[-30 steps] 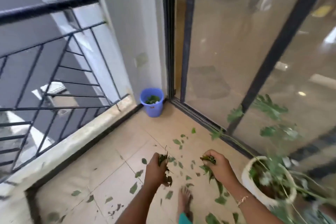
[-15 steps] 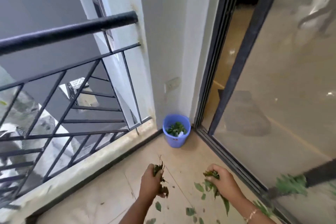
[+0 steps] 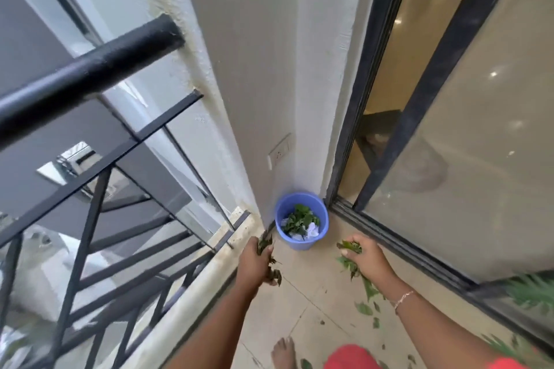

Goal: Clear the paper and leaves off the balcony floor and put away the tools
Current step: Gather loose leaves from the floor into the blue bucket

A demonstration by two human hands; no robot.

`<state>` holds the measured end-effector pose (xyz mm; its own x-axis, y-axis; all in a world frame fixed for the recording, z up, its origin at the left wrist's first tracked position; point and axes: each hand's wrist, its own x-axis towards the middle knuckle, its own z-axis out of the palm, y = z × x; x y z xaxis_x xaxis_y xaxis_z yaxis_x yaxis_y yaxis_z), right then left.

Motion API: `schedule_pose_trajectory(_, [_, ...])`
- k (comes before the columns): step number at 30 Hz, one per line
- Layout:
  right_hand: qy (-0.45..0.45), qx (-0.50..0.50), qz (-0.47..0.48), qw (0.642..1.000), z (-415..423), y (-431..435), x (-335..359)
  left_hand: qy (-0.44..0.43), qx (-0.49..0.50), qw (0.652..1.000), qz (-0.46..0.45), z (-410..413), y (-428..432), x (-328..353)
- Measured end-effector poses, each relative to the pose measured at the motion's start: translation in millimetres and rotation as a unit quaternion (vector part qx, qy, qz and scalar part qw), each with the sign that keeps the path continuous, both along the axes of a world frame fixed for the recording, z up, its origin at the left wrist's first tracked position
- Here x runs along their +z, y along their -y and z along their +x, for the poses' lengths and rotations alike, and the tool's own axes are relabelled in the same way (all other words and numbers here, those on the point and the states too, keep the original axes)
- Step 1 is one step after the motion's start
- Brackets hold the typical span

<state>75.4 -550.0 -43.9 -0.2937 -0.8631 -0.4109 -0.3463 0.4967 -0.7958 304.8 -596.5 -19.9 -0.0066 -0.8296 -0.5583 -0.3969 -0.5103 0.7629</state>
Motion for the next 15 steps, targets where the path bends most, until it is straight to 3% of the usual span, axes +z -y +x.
schedule_pose_trajectory(8, [0.09, -0.106, 0.052, 0.989, -7, 70, -36, -0.002, -0.049, 0.998, 0.04, -27, 95, -32])
schedule_pose_trajectory(15, [0.178, -0.19, 0.115, 0.959, -22, 133, -96, 0.011, -0.054, 0.996, 0.069, -53, 159, -82])
